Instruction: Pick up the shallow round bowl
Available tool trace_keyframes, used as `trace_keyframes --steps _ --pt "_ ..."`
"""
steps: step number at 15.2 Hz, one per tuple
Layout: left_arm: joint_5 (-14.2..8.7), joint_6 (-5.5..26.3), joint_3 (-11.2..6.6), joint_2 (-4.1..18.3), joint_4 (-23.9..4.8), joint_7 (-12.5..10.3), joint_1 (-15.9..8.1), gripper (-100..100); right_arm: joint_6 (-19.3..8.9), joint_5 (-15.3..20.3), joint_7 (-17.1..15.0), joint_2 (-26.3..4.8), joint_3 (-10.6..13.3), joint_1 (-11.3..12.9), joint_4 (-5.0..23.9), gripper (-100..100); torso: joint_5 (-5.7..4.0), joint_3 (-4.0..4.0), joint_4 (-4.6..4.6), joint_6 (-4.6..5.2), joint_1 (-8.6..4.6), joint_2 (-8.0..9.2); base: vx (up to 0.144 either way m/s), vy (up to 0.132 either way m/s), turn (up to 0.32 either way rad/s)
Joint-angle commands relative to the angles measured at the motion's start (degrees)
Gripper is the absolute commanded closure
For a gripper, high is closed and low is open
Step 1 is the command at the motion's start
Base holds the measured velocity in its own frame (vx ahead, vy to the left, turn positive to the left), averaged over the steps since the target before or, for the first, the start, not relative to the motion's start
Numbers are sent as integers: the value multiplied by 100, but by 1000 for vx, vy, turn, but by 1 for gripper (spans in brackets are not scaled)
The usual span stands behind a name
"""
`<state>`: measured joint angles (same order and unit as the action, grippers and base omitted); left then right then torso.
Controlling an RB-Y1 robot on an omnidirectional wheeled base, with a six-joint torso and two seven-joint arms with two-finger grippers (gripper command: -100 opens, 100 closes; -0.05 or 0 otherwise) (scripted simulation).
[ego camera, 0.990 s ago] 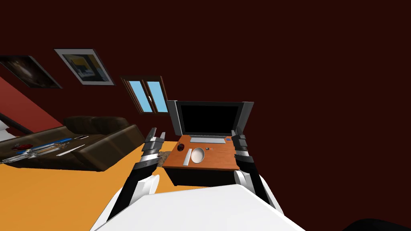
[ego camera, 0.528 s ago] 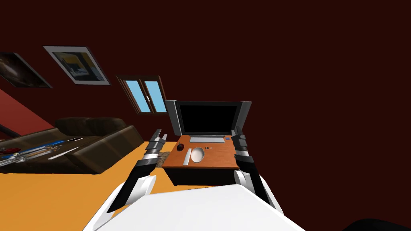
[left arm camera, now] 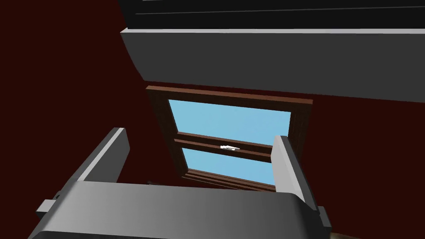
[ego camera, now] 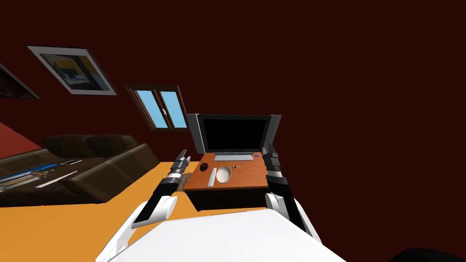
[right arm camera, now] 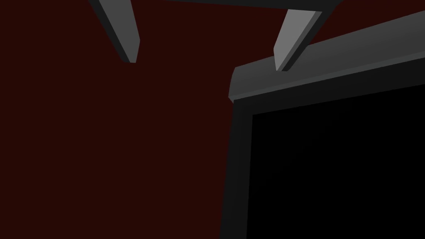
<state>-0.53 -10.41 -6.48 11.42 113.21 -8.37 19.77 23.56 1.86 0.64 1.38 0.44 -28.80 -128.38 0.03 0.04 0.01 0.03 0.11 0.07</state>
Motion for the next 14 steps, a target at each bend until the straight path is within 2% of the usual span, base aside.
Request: trace_keyframes --steps 1,2,3,4,5,6,7,8,9,10,11,12,13,14 --pt "-28 218 -18 32 -146 -39 -25 -100 0 0 0 0 0 0 0 0 0 0 0 0 0 0 -26 19 -92" --pt "-54 390 -44 53 -336 -71 -108 -100 0 0 0 0 0 0 0 0 0 0 0 -2 0 1 -26 22 -76" --pt "-54 402 -44 53 -336 -71 -108 -100 0 0 0 0 0 0 0 0 0 1 0 -2 1 1 -26 19 -59" --pt "-79 596 -67 65 -531 -104 -194 -100 0 0 0 0 0 0 0 0 0 1 0 -3 0 2 -30 17 -71" --pt "-79 596 -67 65 -531 -104 -194 -100 0 0 0 0 0 0 0 0 0 2 1 -2 -1 3 -29 15 -62" --pt "-101 798 -89 69 -682 -137 -282 -100 0 0 0 0 0 0 0 0 -1 2 1 -2 -2 3 -27 10 -92" --pt "-101 798 -89 69 -729 -137 -282 -100 0 0 0 0 0 0 0 0 -1 1 1 0 -4 2 -23 9 -76" --pt "-121 1008 -106 67 -929 -170 -372 -100 0 0 0 0 0 0 0 0 -1 1 0 -2 -4 1 -19 7 -79" --pt "-121 1008 -106 67 -929 -170 -372 -100 0 0 0 0 0 0 0 0 -1 0 0 -1 -5 -1 -15 7 -71" --pt "-138 1227 -121 60 -1131 -203 -463 -100 0 0 0 0 0 0 0 0 -2 -1 0 -2 -6 -2 -15 6 -91" --pt "-138 1227 -121 60 -1131 -203 -463 -100 0 0 0 0 0 0 0 0 -1 -2 -1 0 -7 -3 -14 5 -88" --pt "-151 1453 -131 50 -1334 -236 -555 -100 0 0 0 0 0 0 0 0 -2 -2 -1 -2 -7 -3 -14 2 -99" --pt "-151 1453 -131 50 -1334 -236 -555 -100 0 0 0 0 0 0 0 0 -2 -2 -1 -1 -8 -3 -12 0 -72" --pt "-160 1670 -136 37 -1513 -268 -648 -100 0 0 0 0 0 -1 0 0 -2 -2 -1 -3 -9 -4 -11 -4 -80"
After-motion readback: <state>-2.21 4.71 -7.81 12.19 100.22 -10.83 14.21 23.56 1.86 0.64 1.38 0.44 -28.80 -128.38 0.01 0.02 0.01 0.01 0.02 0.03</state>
